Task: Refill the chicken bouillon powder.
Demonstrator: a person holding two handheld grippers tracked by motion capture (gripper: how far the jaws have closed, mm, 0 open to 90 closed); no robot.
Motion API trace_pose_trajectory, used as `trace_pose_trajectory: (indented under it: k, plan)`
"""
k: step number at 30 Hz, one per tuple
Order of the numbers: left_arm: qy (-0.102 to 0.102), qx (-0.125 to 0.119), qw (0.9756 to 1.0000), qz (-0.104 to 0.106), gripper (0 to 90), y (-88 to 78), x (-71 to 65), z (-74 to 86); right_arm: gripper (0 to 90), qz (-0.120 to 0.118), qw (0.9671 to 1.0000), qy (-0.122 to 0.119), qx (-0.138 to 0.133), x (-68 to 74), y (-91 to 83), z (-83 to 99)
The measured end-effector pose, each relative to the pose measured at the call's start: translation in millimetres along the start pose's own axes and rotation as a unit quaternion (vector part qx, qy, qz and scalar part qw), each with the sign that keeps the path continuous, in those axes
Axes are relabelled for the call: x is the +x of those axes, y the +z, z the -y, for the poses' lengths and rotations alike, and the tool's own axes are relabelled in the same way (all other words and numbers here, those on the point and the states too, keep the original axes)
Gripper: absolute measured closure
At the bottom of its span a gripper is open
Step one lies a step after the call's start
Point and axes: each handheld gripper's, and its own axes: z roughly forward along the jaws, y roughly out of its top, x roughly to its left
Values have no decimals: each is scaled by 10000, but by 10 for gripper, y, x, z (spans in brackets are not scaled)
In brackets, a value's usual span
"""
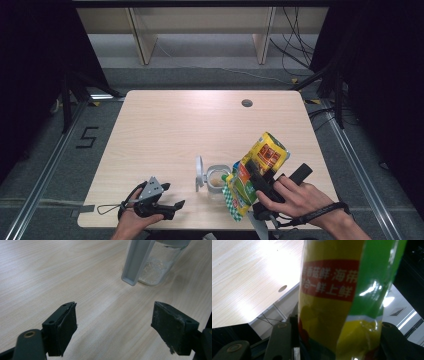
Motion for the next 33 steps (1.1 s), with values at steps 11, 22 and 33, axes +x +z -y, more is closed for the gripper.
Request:
trace_pose_trajectory:
  k: [11, 22, 33]
  plan:
    - [116, 61, 9999, -36, 194, -2, 12, -5, 537, -52, 10000, 10, 0, 21, -8, 15]
    - [65, 46, 10000, -34, 195, 1, 1, -5, 539, -42, 10000, 39, 23, 39, -59, 33]
    - [82, 42, 10000, -9, 196, 7, 1, -3, 543, -78, 9998, -155, 69, 38, -136, 64]
